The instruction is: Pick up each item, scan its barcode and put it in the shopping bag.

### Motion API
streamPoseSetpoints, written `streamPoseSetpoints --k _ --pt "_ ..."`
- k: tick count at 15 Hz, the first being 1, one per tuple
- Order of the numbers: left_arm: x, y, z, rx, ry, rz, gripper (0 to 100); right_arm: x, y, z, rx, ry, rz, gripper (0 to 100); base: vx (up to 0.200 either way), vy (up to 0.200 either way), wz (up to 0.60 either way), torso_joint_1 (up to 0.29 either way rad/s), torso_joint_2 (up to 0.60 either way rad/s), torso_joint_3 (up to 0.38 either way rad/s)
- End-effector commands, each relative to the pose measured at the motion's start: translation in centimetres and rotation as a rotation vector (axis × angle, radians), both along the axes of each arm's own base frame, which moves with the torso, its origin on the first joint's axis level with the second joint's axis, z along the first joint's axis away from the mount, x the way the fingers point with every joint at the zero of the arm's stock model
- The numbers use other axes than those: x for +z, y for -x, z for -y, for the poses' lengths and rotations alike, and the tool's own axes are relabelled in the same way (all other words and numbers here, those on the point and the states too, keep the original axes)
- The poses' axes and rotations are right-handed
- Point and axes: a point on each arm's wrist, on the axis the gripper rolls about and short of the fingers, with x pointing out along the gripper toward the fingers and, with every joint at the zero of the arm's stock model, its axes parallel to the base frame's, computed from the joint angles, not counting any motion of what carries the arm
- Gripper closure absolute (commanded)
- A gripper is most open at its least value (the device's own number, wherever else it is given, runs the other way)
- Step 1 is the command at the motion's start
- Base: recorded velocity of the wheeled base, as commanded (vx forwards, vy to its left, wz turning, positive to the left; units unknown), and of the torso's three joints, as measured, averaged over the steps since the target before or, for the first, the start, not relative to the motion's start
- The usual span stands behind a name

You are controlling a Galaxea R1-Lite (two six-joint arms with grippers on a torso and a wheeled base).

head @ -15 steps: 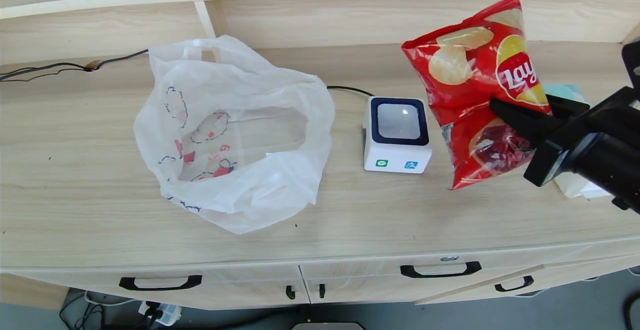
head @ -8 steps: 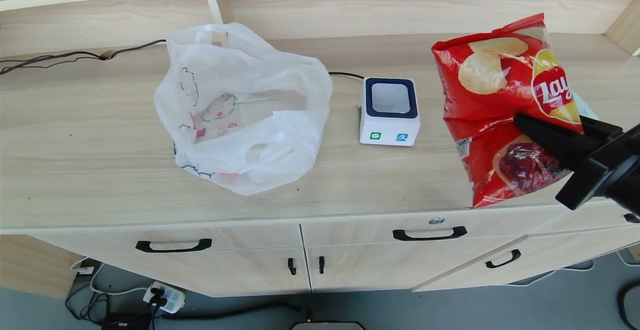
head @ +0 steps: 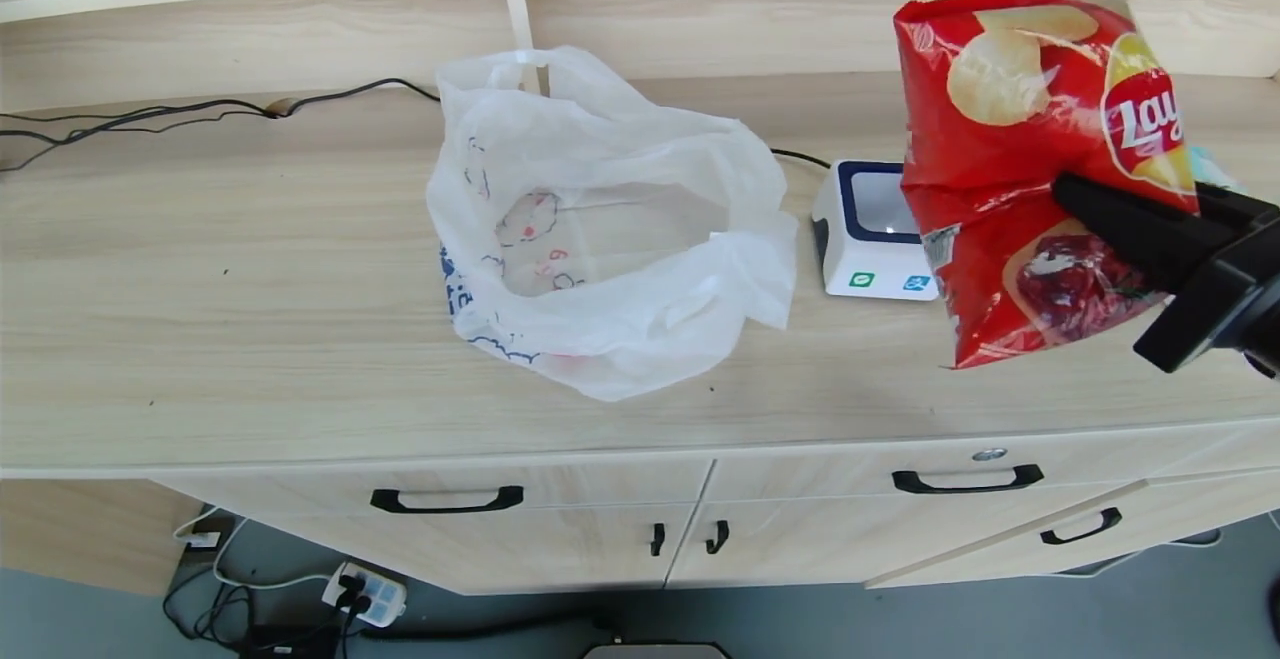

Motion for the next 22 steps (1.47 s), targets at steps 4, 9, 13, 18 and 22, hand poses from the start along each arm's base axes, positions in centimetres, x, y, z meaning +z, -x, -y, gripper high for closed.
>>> streamPoseSetpoints --k 4,9,13,18,22 --pt "0.0 0.0 0.0 0.0 -0.002 -0.002 0 3.9 -1.8 -1.2 0.011 0.019 0.127 100 0.0 0.15 0.0 0.002 0.0 0.001" --pt "0.0 0.0 0.0 0.0 -0.004 -0.001 0 6.0 -4.7 -8.5 0.305 -0.051 0.144 100 0.0 0.0 0.0 0.0 0.0 0.0" --pt "0.0 0.0 0.0 0.0 -0.002 -0.001 0 6.2 -7.1 -13.1 0.428 -0.225 0.15 100 0.0 0.0 0.0 0.0 0.0 0.0" --pt "0.0 0.0 0.0 0.0 -0.001 -0.001 0 2.1 -11.0 -15.2 0.405 -0.28 0.105 100 0.0 0.0 0.0 0.0 0.0 0.0" --pt "0.0 0.0 0.0 0.0 -0.001 -0.001 0 -0.2 -11.0 -13.8 0.356 -0.231 0.032 100 0.0 0.0 0.0 0.0 0.0 0.0"
